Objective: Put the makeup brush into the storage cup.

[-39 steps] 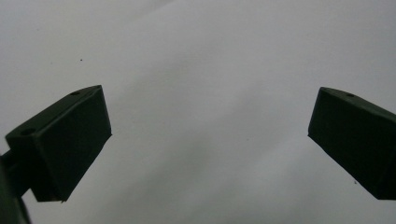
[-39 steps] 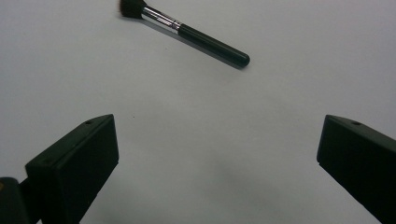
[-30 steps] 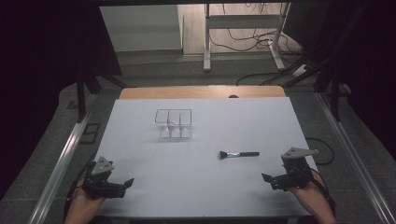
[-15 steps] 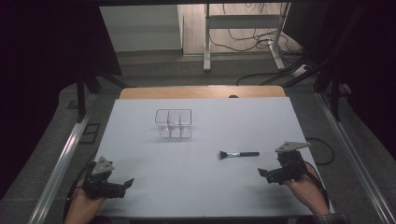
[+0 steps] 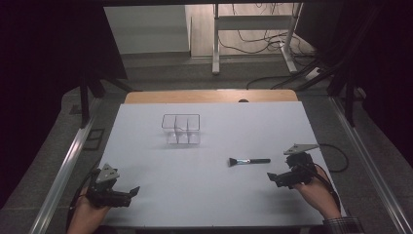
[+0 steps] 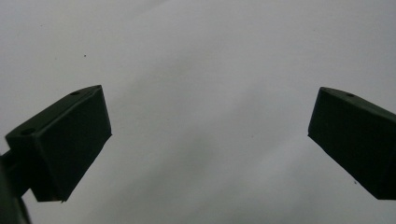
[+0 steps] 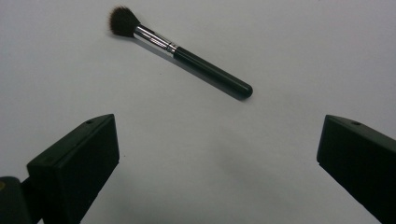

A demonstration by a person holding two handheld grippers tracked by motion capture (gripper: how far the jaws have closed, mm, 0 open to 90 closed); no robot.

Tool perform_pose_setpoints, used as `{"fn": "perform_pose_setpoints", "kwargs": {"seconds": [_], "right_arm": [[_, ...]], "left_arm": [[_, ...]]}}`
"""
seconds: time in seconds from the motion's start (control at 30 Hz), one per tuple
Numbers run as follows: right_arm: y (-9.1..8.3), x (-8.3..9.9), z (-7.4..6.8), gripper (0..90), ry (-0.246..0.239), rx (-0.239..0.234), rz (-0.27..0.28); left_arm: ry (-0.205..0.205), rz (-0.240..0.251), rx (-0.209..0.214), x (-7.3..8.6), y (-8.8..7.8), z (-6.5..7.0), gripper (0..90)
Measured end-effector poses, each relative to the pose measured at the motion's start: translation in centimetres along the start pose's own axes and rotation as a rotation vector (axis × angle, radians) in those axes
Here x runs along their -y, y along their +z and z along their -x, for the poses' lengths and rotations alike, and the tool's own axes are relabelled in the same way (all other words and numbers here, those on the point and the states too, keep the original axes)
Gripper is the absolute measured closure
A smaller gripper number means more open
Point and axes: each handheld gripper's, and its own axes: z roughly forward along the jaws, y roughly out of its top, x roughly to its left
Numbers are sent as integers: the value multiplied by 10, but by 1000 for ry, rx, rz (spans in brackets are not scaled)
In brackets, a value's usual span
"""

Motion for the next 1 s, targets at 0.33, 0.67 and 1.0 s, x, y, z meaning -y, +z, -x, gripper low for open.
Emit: {"fn": "perform_pose_setpoints", "kwargs": {"seconds": [0.33, 0.67, 1.0], "right_arm": [[8, -6, 2, 0, -23, -1, -35], [12, -14, 6, 0, -33, 8, -38], [17, -22, 12, 0, -29, 16, -37]], "left_arm": [[10, -4, -1, 0, 1, 0, 0], [9, -3, 7, 0, 1, 0, 0], [0, 3, 11, 1, 1, 0, 0]]}}
